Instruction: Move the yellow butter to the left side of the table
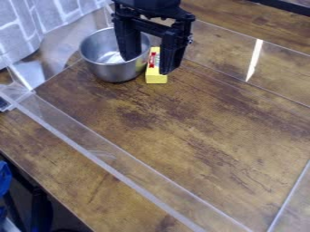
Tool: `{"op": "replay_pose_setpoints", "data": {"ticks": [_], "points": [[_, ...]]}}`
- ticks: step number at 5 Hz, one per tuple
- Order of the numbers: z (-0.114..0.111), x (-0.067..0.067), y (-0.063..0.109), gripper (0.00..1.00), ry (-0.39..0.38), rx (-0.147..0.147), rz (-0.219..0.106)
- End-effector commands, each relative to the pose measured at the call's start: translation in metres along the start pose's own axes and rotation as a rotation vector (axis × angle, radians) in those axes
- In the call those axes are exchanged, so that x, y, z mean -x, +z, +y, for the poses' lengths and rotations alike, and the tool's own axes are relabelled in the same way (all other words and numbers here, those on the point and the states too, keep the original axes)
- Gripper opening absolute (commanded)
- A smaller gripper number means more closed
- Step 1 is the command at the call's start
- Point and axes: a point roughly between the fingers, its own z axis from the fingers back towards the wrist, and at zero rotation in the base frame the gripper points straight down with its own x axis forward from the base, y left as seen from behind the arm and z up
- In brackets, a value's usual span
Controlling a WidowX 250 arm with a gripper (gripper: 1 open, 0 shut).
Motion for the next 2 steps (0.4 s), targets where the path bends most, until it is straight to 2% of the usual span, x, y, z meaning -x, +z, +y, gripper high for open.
{"op": "replay_pose_setpoints", "data": {"ticks": [1, 2], "points": [[0.006, -0.0072, -0.0068, 1.0, -0.061, -0.013, -0.011], [0.0123, -0.0149, -0.0127, 1.0, -0.151, -0.031, -0.031]]}}
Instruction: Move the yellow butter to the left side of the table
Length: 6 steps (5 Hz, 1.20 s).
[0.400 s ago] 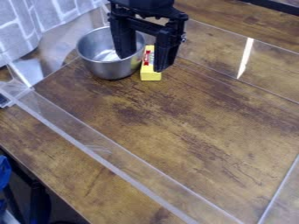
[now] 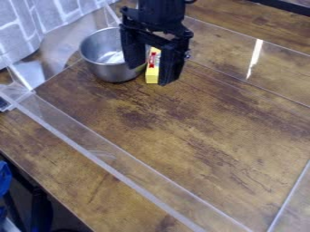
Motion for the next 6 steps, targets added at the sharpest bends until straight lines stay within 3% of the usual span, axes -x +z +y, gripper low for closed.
{"op": "replay_pose_setpoints", "data": {"ticks": [1, 2, 3, 5, 6], "points": [[0.022, -0.007, 0.018, 1.0, 0.006, -0.039, -0.091], [0.035, -0.008, 0.026, 1.0, 0.021, -0.069, -0.141], [0.035, -0.017, 0.028, 1.0, 0.016, -0.065, -0.174], [0.031, -0.031, 0.02, 1.0, 0.013, -0.052, -0.209], [0.035, -0.034, 0.011, 1.0, 0.021, -0.048, -0.209]]}}
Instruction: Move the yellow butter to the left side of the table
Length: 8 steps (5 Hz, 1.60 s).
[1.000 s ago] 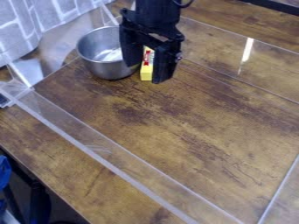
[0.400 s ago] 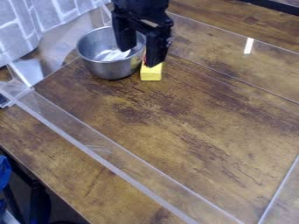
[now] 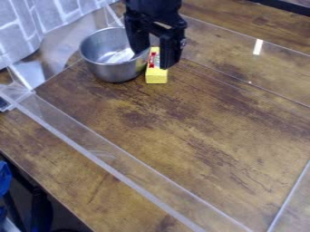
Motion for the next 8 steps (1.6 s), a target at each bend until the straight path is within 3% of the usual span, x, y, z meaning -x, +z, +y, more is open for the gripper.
{"op": "replay_pose_setpoints", "data": {"ticks": [1, 5, 8], "points": [[0.013, -0.006, 0.008, 1.0, 0.03, -0.017, -0.051], [0.039, -0.028, -0.012, 1.0, 0.09, -0.031, -0.093], [0.051, -0.042, -0.026, 1.0, 0.123, -0.035, -0.105]]}}
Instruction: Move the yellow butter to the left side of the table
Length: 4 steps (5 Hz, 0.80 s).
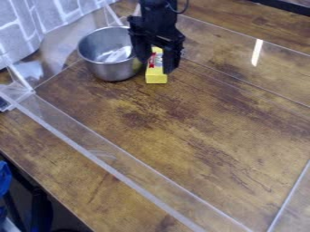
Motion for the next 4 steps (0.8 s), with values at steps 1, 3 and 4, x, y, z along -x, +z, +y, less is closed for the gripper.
{"op": "replay_pose_setpoints", "data": {"ticks": [1, 3, 4], "points": [[0.016, -0.014, 0.017, 1.0, 0.031, -0.019, -0.076], [0.025, -0.021, 0.009, 1.0, 0.048, -0.023, -0.077], [0.029, -0.022, 0.007, 1.0, 0.055, -0.025, -0.081]]}}
